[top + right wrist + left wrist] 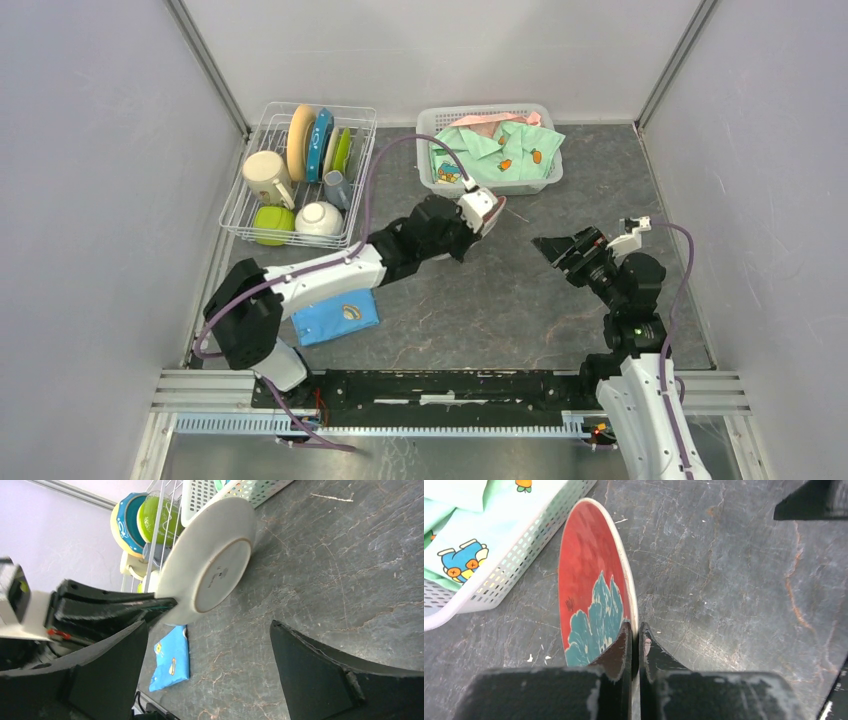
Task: Load the mixed dishes into the dish rack
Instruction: Pick up the plate from the corner of the board, then insert the plate into the dish rack.
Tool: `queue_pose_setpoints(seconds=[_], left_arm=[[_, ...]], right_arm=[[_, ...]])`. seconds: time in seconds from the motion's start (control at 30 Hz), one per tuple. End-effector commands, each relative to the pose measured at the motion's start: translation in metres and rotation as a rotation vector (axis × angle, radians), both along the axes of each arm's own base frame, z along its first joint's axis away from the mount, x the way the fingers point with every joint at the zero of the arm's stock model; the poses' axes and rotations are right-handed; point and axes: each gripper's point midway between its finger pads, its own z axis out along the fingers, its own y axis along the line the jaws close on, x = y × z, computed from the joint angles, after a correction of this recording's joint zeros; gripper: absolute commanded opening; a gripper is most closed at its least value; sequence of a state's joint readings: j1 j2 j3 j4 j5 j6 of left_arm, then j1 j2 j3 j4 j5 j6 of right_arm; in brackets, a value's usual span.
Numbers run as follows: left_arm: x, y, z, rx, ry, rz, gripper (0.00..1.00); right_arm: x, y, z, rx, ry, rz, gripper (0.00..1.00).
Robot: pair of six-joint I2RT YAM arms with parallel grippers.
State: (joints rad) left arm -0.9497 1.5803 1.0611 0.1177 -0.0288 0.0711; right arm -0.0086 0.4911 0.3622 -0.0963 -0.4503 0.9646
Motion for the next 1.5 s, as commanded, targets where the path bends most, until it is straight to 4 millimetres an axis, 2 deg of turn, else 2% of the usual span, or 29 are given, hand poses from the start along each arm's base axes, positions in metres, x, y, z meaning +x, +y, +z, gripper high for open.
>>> queue_pose_setpoints(seconds=[0.0, 0.27, 0.47, 0.87, 0.93, 1.3, 1.33, 1.43, 1.47], left_arm=[[0.012, 0.011, 0.115, -0.244, 0.005, 0.023, 0.02], [0.044, 0.084, 0.186, -0.326, -0.010, 0.148, 0.02], [0.062, 0.128, 0.230, -0.382, -0.035, 0.238, 0.02], [0.094, 0.213, 0.325, -0.394, -0.242, 0.425, 0.02], [0.103, 0.227, 0.338, -0.388, -0.267, 0.453, 0.02], [0.156, 0.314, 0.354, -0.387, -0.355, 0.620, 0.02], [0.160, 0.324, 0.355, -0.387, -0.359, 0.640, 0.02], [0.164, 0.332, 0.359, -0.390, -0.354, 0.634, 0.02], [0.165, 0.342, 0.360, -0.387, -0.363, 0.654, 0.02]], right_arm=[[0.002, -0.002, 0.014, -0.047, -0.071, 0.003, 0.98], [0.002, -0.001, -0.004, -0.087, -0.053, 0.030, 0.98], [0.003, 0.000, -0.009, -0.126, -0.056, 0.053, 0.98], [0.002, -0.001, -0.018, -0.177, -0.055, 0.070, 0.98], [0.000, 0.005, -0.017, -0.178, -0.061, 0.098, 0.98], [-0.003, 0.009, -0.015, -0.217, -0.081, 0.127, 0.98], [-0.003, 0.010, -0.014, -0.218, -0.083, 0.130, 0.98], [-0.002, 0.009, -0.014, -0.228, -0.085, 0.128, 0.98], [-0.002, 0.009, -0.015, -0.235, -0.085, 0.130, 0.98]])
